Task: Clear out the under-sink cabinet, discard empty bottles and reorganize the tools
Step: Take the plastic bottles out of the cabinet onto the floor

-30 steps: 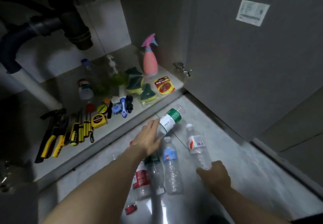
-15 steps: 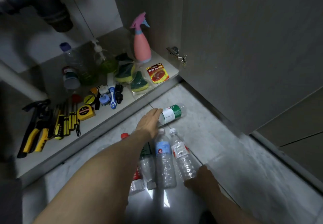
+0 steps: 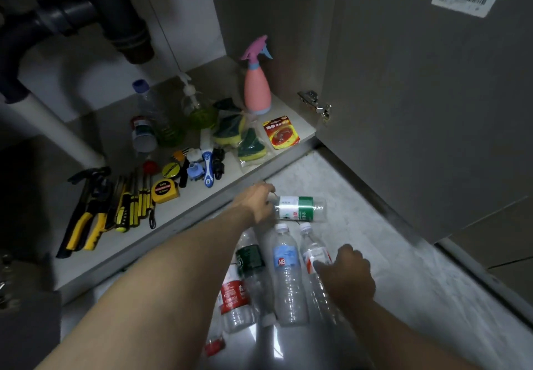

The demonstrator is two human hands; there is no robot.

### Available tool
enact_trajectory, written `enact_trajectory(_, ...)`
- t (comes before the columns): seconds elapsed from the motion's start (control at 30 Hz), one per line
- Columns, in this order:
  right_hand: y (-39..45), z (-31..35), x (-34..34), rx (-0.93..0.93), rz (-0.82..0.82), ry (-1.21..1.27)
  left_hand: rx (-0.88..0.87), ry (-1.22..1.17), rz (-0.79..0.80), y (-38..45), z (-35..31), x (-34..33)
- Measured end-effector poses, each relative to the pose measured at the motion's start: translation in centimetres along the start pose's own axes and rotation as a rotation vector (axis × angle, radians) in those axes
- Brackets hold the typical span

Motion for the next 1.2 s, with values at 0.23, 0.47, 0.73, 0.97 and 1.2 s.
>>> enact_trajectory(0.23,4.2,16.6,3.7,0.312,-0.082,-0.051,0.028,0.207,-0.135,-4.4,5.8,11.3)
enact_trajectory(0.47,5.4,32.0,5.7,0.556,-0.111,0.051,0.481,-0.089,-0.528,-10.5,21.0,17.4)
enact_trajectory(0.73,5.1,41.1,1.0,0.775,-0.053,0.096,0.682,-0.533,-0.738,-9.3,30.8,15.0)
enact_trajectory(0.97,5.6,53.2,-1.3,0.912,-0.057,0.154,0.62,-0.465,-0.684,-4.2,33.3,16.1)
enact_trajectory(1.2,7.2,56.3,-3.2,0.93,-0.043,0.106,0.631,-0.669,-0.456,-2.5,35.9,10.4)
Point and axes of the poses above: each hand's wrist, its own y-axis towards the middle knuckle, its own x-axis out of the back of the hand, z = x × y, the point moved 9 cm from there along y, towards the middle knuckle, and after that the axes turned 9 degrees about z, right-handed, at the moved point
